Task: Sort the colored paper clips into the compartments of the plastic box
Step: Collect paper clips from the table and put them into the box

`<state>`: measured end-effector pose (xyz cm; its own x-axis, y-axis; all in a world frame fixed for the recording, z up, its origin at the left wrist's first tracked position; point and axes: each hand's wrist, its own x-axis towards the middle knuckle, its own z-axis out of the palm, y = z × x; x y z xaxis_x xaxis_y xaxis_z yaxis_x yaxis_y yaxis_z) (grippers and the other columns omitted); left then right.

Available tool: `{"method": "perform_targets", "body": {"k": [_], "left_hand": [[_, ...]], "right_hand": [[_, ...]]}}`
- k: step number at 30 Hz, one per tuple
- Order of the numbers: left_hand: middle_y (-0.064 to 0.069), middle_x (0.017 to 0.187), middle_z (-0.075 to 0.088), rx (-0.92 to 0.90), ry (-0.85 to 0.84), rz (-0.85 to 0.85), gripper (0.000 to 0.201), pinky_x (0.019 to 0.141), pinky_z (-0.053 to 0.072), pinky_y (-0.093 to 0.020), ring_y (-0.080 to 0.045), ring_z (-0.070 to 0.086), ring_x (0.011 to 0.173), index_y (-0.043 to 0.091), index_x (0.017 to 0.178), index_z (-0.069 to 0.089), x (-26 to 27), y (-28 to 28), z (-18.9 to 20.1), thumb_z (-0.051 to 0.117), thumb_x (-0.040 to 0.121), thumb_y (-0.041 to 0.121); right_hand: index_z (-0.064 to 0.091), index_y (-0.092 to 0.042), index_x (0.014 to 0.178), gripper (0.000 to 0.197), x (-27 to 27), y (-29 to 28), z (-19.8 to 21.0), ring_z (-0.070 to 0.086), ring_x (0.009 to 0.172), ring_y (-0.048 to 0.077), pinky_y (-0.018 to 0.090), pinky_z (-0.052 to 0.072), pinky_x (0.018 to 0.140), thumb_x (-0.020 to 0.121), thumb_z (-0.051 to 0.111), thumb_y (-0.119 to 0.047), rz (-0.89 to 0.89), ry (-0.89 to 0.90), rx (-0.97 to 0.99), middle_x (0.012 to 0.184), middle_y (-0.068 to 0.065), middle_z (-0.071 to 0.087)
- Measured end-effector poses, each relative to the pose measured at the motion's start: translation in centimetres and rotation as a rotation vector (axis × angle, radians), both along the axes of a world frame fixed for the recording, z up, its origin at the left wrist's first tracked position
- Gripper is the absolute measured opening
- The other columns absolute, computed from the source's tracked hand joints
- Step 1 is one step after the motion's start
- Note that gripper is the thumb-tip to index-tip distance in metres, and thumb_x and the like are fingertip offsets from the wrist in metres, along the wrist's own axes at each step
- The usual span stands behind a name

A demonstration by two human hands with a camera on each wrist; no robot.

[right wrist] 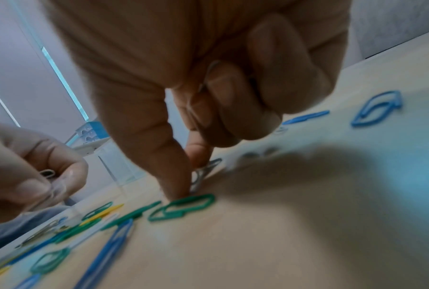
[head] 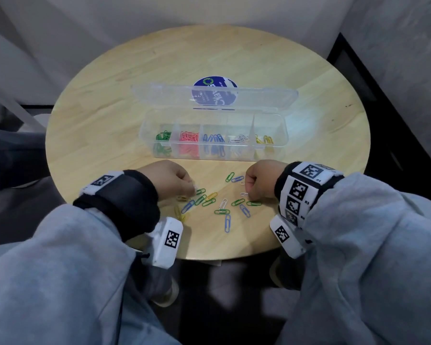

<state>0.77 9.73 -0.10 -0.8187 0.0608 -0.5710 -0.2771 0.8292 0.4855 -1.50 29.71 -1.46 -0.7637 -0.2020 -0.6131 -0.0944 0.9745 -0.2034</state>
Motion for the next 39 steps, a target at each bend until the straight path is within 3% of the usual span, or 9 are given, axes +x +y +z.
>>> {"method": "perform_targets", "body": {"k": [2,5,10,16,21,26,34,36,39], "left_hand": [[0.005,0.046,0.036,0.184,-0.069,0.112,0.022,0.041,0.019,-0.016,-0.011,0.026,0.042,0.017,0.065,0.054,-0.3,-0.4,0.2,0.062,0.084,0.014],[-0.002,0.059,0.04,0.455,-0.114,0.307,0.026,0.035,0.022,-0.012,-0.009,0.031,0.042,0.015,0.065,0.045,-0.5,-0.5,0.4,0.048,0.088,0.005],[-0.002,0.049,0.049,0.855,-0.21,0.45,0.008,0.031,0.026,-0.01,-0.007,0.038,0.035,0.016,0.061,0.041,-0.5,-0.7,1.5,0.047,0.06,0.01],[-0.004,0.048,0.046,0.996,-0.236,0.478,0.013,0.031,0.026,-0.009,-0.008,0.036,0.035,0.015,0.049,0.047,-0.6,-1.1,1.7,0.042,0.059,0.006],[-0.007,0.049,0.05,1.034,-0.27,0.497,0.016,0.032,0.028,-0.009,-0.01,0.04,0.036,0.012,0.053,0.053,-0.6,-0.6,1.6,0.042,0.061,0.004],[-0.003,0.052,0.05,0.903,-0.291,0.55,0.025,0.032,0.027,-0.009,-0.009,0.041,0.037,0.011,0.066,0.052,-0.8,0.0,1.2,0.037,0.085,0.017],[0.005,0.049,0.038,0.36,-0.22,0.321,0.03,0.036,0.017,-0.012,-0.006,0.03,0.034,0.017,0.063,0.048,-0.2,2.5,-0.1,0.056,0.088,0.031],[0.004,0.051,0.035,0.281,-0.19,0.229,0.031,0.039,0.018,-0.015,-0.01,0.028,0.039,0.018,0.062,0.047,-0.1,3.0,-0.2,0.057,0.087,0.032],[0.0,0.054,0.04,0.118,-0.058,0.056,0.034,0.046,0.024,-0.021,-0.017,0.034,0.048,0.019,0.057,0.046,0.0,3.4,-0.3,0.065,0.082,0.031]], "right_hand": [[0.049,-0.021,0.064,0.022,0.0,0.0,0.0,0.051,0.071,0.018,0.021,0.039,0.054,0.079,0.062,-0.012,-0.004,0.002,-0.017,0.063,-0.006,0.05],[0.05,-0.02,0.074,0.016,0.2,0.1,-0.1,0.046,0.061,0.013,0.02,0.035,0.051,0.078,0.064,-0.012,-0.014,0.046,-0.051,0.065,-0.007,0.046],[0.047,-0.025,0.076,0.023,0.2,0.3,-0.6,0.042,0.058,0.01,0.021,0.033,0.05,0.075,0.07,-0.019,-0.048,0.111,-0.097,0.068,-0.009,0.044],[0.046,-0.022,0.089,0.032,0.0,0.4,-0.5,0.047,0.078,0.018,0.021,0.029,0.052,0.075,0.074,-0.032,-0.045,0.167,-0.077,0.07,-0.01,0.04],[0.055,-0.021,0.085,0.011,-0.2,0.1,-0.4,0.051,0.081,0.018,0.023,0.037,0.057,0.082,0.065,-0.024,0.017,0.102,-0.02,0.079,-0.005,0.051],[0.055,-0.02,0.086,0.008,0.0,-0.2,-0.3,0.05,0.08,0.018,0.02,0.034,0.053,0.084,0.062,-0.024,0.05,0.113,0.009,0.078,-0.004,0.05],[0.063,-0.012,0.091,0.013,0.2,-1.0,0.1,0.053,0.08,0.021,0.028,0.045,0.069,0.085,0.052,-0.015,0.127,0.049,0.108,0.09,0.004,0.058],[0.06,-0.014,0.08,0.006,0.2,-1.0,0.2,0.052,0.076,0.022,0.026,0.044,0.067,0.082,0.055,-0.016,0.119,0.041,0.114,0.083,0.004,0.057],[0.053,-0.017,0.063,0.018,0.2,-0.5,0.1,0.054,0.073,0.022,0.026,0.045,0.067,0.079,0.061,-0.019,0.054,0.027,0.078,0.069,0.001,0.055]]}}
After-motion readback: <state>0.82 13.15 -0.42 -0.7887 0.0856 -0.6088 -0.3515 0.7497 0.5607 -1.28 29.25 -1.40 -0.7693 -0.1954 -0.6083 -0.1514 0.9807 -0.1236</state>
